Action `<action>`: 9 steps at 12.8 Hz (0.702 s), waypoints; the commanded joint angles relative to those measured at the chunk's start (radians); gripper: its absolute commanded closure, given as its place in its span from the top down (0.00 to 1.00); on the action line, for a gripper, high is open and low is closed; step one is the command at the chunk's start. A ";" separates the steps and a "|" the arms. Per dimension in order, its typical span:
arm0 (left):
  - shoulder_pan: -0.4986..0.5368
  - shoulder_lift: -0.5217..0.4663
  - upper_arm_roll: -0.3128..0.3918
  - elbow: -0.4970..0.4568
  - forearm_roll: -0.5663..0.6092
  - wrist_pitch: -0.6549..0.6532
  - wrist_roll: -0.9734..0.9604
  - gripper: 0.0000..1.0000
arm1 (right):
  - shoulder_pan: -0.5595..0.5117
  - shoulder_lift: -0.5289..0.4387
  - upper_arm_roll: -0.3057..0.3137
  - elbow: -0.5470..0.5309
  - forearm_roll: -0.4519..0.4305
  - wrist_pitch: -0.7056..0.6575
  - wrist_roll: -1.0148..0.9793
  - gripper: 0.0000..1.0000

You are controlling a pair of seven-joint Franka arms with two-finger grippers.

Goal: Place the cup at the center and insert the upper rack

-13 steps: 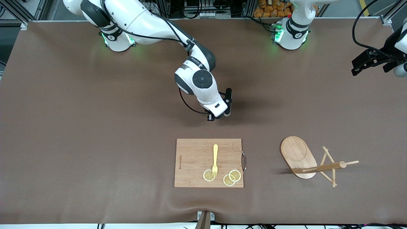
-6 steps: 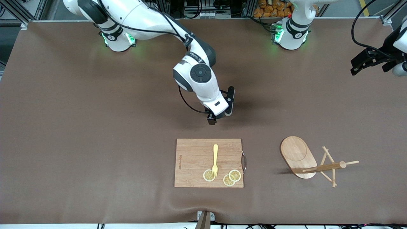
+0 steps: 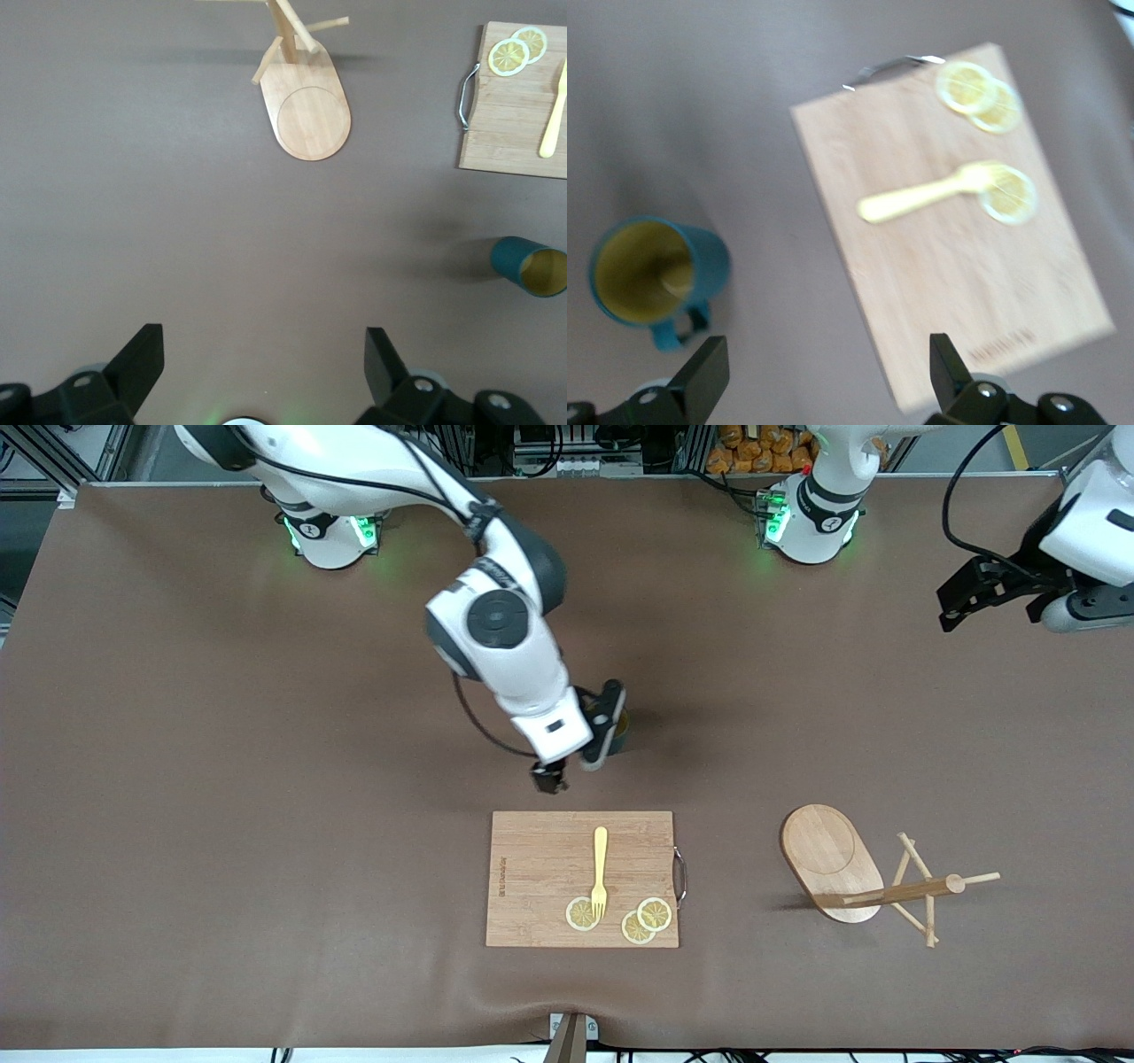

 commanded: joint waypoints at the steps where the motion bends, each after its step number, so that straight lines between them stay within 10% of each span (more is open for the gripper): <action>1: 0.000 -0.001 -0.067 0.004 0.008 -0.016 -0.130 1.00 | -0.107 -0.069 0.016 -0.060 0.002 -0.025 0.033 1.00; 9: -0.168 0.261 -0.306 0.041 0.152 0.118 -0.873 1.00 | -0.314 -0.182 0.016 -0.062 0.002 -0.294 0.033 1.00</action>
